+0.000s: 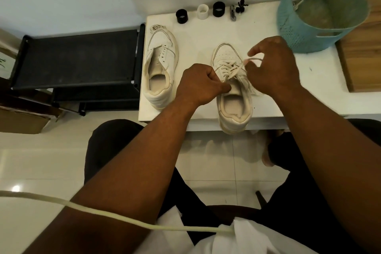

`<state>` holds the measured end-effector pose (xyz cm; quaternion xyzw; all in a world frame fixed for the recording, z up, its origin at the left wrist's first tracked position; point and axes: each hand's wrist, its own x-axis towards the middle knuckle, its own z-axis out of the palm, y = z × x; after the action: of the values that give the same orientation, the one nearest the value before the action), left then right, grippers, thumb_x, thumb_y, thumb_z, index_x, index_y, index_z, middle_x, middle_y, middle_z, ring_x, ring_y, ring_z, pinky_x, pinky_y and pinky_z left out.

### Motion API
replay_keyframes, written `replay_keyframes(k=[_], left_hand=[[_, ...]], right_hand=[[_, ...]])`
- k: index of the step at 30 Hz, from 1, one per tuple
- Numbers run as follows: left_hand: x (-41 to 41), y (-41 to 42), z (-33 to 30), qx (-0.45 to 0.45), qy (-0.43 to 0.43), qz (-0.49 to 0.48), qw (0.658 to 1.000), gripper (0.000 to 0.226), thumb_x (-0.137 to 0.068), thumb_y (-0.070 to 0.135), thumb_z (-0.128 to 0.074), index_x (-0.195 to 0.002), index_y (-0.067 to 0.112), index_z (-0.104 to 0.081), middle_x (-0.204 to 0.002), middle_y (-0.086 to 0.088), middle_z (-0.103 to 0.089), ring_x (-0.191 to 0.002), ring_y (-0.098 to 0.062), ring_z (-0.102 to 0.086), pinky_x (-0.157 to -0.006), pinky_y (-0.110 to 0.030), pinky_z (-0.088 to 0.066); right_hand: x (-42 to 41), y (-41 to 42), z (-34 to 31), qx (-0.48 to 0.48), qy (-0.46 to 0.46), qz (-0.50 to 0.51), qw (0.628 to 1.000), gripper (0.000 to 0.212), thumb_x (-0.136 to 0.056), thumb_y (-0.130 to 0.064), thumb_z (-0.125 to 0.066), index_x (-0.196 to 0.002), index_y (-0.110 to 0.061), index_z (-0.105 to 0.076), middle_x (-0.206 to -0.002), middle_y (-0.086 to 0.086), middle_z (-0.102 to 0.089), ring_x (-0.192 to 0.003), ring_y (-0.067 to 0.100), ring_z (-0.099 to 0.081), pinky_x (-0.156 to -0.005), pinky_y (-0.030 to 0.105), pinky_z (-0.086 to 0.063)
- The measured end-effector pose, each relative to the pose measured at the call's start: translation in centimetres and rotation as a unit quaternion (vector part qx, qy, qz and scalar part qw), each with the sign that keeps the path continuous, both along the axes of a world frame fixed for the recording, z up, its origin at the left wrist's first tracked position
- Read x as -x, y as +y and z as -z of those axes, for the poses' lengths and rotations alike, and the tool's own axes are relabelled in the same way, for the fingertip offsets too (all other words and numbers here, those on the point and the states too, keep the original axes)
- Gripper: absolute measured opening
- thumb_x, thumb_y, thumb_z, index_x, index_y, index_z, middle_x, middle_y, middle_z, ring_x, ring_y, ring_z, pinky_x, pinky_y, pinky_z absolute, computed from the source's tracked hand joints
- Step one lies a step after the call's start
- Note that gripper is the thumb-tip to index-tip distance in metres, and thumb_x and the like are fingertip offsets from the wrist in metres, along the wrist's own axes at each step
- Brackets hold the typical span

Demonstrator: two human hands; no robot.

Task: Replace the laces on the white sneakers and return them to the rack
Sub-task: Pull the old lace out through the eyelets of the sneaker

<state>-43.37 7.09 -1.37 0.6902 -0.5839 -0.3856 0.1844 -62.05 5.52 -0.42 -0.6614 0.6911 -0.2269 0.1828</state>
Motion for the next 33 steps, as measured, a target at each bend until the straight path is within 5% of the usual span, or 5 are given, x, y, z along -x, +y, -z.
replay_keyframes(k=[2,7,15,20,33], left_hand=[[0.1,0.0,-0.1,0.005,-0.004,0.006,1.000,0.029,-0.067,0.036,-0.091,-0.063,0.020,-0.066,-0.063,0.006,-0.069,-0.066,-0.016,-0.071,-0.069,-0.041,-0.062],[0.0,0.1,-0.1,0.011,-0.007,0.010,1.000,0.029,-0.068,0.035,-0.089,-0.059,0.022,-0.064,-0.061,0.007,-0.068,-0.064,-0.016,-0.071,-0.069,-0.042,-0.062],[0.2,0.1,0.0,0.004,-0.004,0.001,1.000,0.030,-0.066,0.032,-0.091,-0.061,0.018,-0.064,-0.060,0.005,-0.069,-0.064,-0.018,-0.071,-0.067,-0.043,-0.063],[0.3,0.1,0.0,0.013,-0.016,0.009,1.000,0.029,-0.067,0.034,-0.089,-0.061,0.021,-0.064,-0.060,0.007,-0.067,-0.063,-0.016,-0.070,-0.068,-0.041,-0.062],[0.6,0.5,0.4,0.057,-0.025,0.024,0.998,0.026,-0.067,0.036,-0.086,-0.069,0.026,-0.062,-0.064,0.012,-0.061,-0.062,-0.005,-0.058,-0.060,-0.024,-0.044]], right_hand=[[-0.9,0.5,0.2,-0.036,-0.007,-0.084,0.996,0.032,-0.076,-0.026,-0.079,-0.107,-0.023,-0.070,-0.136,0.005,-0.051,-0.123,0.021,-0.053,-0.097,0.023,-0.037],[-1.8,0.9,0.3,-0.055,0.014,-0.119,0.991,0.010,-0.080,-0.022,-0.079,-0.086,-0.024,-0.072,-0.143,-0.001,-0.050,-0.127,0.020,-0.052,-0.098,0.030,-0.044],[0.1,-0.5,0.6,-0.006,-0.050,0.062,0.997,0.007,-0.083,-0.028,-0.073,-0.089,-0.029,-0.069,-0.115,-0.001,-0.065,-0.110,0.015,-0.061,-0.086,0.023,-0.040],[-1.4,0.7,0.1,-0.061,-0.019,-0.084,0.994,0.022,-0.078,-0.023,-0.079,-0.099,-0.025,-0.072,-0.124,0.001,-0.059,-0.116,0.016,-0.056,-0.092,0.019,-0.035],[1.3,-1.1,0.5,-0.038,-0.059,0.124,0.990,0.017,-0.091,-0.025,-0.068,-0.075,-0.029,-0.064,-0.099,-0.007,-0.070,-0.091,0.009,-0.061,-0.080,0.020,-0.037]])
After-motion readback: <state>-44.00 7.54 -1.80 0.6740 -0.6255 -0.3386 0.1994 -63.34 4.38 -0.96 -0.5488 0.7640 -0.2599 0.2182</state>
